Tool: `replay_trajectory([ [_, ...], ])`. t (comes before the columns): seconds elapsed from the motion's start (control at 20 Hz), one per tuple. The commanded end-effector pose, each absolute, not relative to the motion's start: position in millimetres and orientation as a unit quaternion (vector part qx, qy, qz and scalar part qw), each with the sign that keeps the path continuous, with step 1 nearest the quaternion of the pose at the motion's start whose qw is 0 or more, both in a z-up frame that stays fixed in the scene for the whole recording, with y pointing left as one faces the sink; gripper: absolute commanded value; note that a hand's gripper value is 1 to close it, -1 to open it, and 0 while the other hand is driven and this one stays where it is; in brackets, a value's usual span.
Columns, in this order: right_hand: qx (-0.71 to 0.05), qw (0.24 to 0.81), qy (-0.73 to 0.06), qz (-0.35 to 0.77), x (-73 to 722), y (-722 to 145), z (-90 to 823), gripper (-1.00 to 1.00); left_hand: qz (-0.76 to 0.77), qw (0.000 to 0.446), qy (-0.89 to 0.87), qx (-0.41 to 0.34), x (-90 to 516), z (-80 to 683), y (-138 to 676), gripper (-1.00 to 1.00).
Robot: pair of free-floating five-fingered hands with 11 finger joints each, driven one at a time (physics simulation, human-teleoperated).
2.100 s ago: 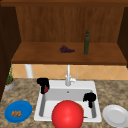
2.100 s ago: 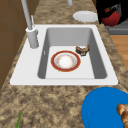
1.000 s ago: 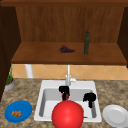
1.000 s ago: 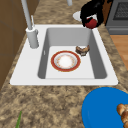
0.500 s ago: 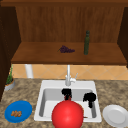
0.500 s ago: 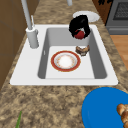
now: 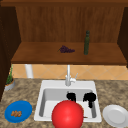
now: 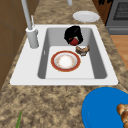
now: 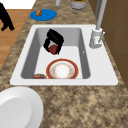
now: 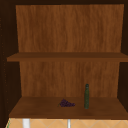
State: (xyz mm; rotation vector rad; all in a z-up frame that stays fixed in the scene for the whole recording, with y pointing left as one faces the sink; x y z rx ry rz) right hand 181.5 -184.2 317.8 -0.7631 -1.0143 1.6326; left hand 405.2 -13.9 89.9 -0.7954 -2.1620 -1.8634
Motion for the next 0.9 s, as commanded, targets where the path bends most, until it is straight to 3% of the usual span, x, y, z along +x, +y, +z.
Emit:
replay_trajectory([
  [0.0,-0.317,0.511,-0.422,0.678,181.5,-184.2,317.8,0.0,-0.627,0.09,-0.728,-0.264,422.6,58.9,-15.7,1.0],
  [0.65,-0.317,0.511,-0.422,0.678,181.5,-184.2,317.8,0.0,-0.627,0.087,-0.725,-0.27,490.4,-49.7,-16.7,1.0],
  [0.85,-0.317,0.511,-0.422,0.678,181.5,-184.2,317.8,0.0,-0.629,0.075,-0.72,-0.284,482.7,-82.9,-16.2,1.0],
])
